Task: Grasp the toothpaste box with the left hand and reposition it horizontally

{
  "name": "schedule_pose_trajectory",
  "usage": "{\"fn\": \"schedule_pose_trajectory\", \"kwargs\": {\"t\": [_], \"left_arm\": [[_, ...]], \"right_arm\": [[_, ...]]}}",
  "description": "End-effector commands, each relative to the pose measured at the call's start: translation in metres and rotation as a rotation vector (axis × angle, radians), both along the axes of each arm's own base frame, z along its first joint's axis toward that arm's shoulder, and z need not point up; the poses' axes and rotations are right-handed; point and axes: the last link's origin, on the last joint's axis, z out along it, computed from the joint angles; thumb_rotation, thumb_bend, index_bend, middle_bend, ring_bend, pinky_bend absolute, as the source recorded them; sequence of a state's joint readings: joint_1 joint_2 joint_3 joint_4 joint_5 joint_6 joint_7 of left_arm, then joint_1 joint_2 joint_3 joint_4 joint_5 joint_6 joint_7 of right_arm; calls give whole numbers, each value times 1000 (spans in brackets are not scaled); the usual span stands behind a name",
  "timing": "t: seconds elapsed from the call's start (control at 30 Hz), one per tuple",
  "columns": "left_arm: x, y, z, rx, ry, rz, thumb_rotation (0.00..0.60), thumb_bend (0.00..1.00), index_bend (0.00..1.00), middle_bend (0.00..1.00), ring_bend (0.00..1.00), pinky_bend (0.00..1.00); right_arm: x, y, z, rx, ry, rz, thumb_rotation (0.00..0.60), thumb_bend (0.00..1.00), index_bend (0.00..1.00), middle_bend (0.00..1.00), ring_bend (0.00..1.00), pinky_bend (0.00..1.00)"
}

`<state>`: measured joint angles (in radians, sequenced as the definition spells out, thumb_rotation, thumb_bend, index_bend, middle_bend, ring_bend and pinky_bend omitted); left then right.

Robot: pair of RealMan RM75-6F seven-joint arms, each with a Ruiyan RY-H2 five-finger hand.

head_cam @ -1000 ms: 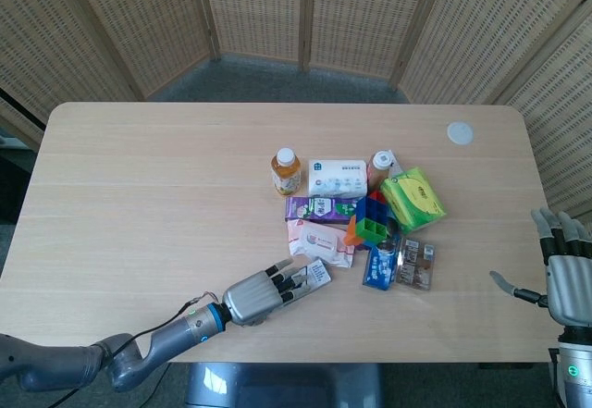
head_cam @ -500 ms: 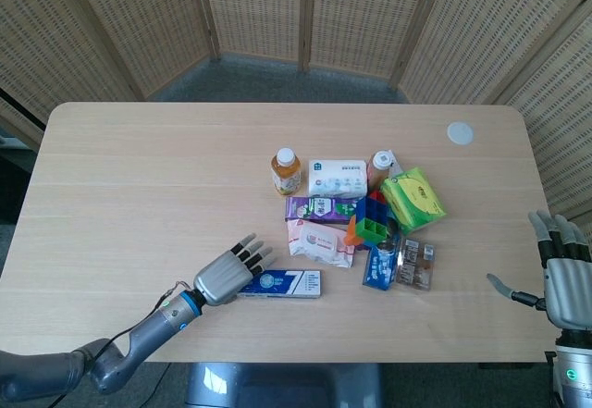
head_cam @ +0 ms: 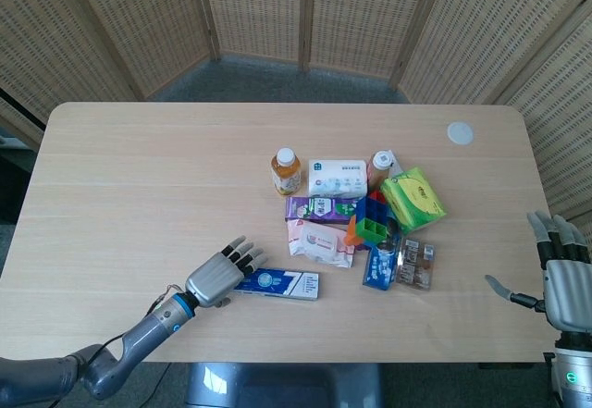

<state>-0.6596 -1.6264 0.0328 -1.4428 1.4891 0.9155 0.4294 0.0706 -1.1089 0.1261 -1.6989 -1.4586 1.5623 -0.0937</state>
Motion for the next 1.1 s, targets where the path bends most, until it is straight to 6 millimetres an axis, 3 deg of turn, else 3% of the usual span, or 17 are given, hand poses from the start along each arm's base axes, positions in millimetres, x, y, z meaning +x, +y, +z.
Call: {"fn": "schedule_pose_trajectory", "kwargs": {"t": [0.03,0.17,0.4,0.57,0.77,1.1], "left_arm": [[2,-3,-3,-13,-7,-16,600,204,183,150,159,9],[0,-6,-7,-22,14,-22,600,201,288,273,276,91],[-6,-6,-15,-27,60,-9,600,202,319,253,256,126],[-8,-5,-17,-17,53,9,600,203,355,310,386,302],[-6,-2,-17,15,15,10,600,203,473,487,559,475],[-2,12,4,103,-92,21,600,203,536,550,619,532]], "right_arm": [[-1,1,0,-1,-1,-3,313,30,0,0,0,0],[-2,2,1,-1,-8,-7,310,32,0,0,0,0],[-3,3,3,-6,-17,-7,314,31,0,0,0,0],[-4,4,3,-6,-17,-9,315,30,0,0,0,0],[-3,4,3,-8,-16,-8,315,31,0,0,0,0],[-2,1,1,-3,-13,-5,315,31,0,0,0,0]]}}
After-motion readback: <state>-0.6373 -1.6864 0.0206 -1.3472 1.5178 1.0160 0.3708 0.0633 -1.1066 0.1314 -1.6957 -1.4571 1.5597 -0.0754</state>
